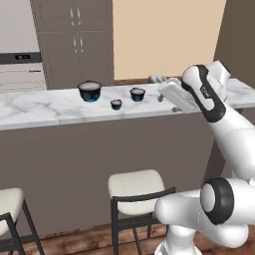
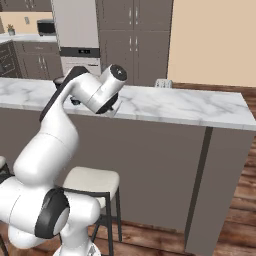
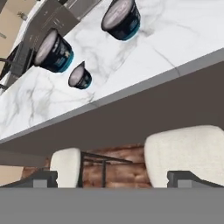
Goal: Stack the yogurt containers by placing the smaller containers on top of the larger containers.
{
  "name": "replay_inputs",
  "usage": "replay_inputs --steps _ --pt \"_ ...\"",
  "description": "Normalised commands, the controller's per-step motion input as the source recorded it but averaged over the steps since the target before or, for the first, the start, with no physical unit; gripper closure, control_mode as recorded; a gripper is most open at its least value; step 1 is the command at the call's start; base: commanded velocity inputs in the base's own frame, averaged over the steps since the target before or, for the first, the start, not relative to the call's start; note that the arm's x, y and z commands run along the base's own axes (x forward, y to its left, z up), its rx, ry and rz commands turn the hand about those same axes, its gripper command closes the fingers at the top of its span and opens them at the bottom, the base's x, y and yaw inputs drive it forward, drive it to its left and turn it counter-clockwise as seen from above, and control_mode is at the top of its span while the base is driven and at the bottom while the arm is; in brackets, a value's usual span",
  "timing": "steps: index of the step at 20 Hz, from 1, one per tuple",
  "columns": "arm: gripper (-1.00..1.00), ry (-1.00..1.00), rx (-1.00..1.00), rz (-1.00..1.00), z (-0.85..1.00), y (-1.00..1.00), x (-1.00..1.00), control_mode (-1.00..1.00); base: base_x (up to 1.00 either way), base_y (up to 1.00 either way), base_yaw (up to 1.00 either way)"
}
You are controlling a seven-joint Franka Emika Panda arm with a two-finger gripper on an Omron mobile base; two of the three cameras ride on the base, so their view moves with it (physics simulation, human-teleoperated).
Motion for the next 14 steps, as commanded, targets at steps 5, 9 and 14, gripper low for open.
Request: replay_inputs --steps 5,9,14 --pt "-1.0 0.0 0.1 0.0 0.03 0.0 0.55 -1.0 0.0 0.0 0.0" --pt "-1.0 0.0 0.08 -0.01 0.1 0.0 0.47 -1.0 0.0 0.0 0.0" --pt "-1.0 0.0 0.01 -0.02 0.01 0.05 0.52 -1.0 0.0 0.0 0.0"
